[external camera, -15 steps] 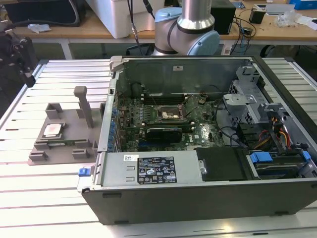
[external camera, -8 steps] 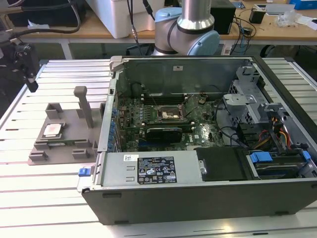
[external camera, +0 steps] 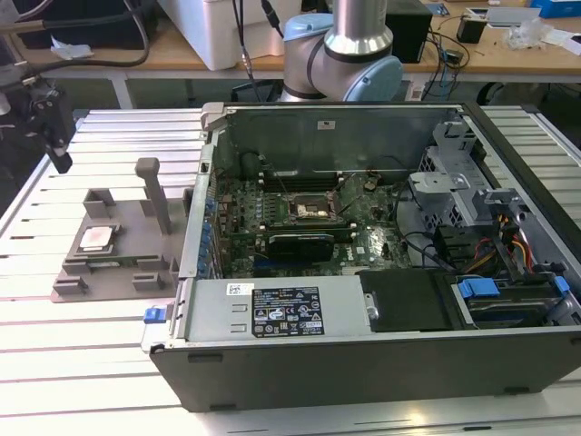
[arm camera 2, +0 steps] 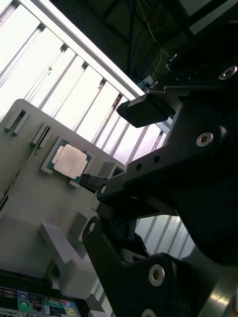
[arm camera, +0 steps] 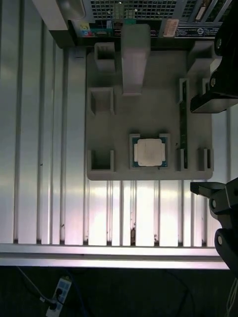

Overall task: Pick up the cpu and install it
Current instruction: 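Pick up the cpu and move it towards the insertion slot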

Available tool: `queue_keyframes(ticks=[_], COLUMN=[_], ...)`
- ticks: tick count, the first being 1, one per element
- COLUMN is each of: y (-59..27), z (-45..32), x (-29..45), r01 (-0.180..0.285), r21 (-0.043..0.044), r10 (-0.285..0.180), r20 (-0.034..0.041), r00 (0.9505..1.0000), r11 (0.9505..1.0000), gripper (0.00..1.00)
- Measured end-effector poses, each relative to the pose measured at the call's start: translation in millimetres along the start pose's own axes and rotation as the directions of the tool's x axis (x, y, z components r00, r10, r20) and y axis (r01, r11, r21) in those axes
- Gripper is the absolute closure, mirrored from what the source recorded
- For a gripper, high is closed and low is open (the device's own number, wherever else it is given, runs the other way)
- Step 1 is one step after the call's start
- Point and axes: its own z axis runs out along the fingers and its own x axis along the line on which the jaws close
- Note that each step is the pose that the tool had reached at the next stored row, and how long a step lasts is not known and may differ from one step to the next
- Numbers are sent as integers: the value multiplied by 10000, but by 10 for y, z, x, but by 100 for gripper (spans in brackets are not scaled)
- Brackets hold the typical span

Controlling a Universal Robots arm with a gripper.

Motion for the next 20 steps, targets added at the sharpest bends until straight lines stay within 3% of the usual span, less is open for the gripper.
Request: queue_keyframes(ticks=[5, 20], y=[-1, 74], z=[35, 319], x=[1, 2], r01=[0, 6], r21=[0, 69], r10=[0, -6], r20=[0, -1], r00=[10000, 10000], r11=[10000, 10000], gripper=[34, 34])
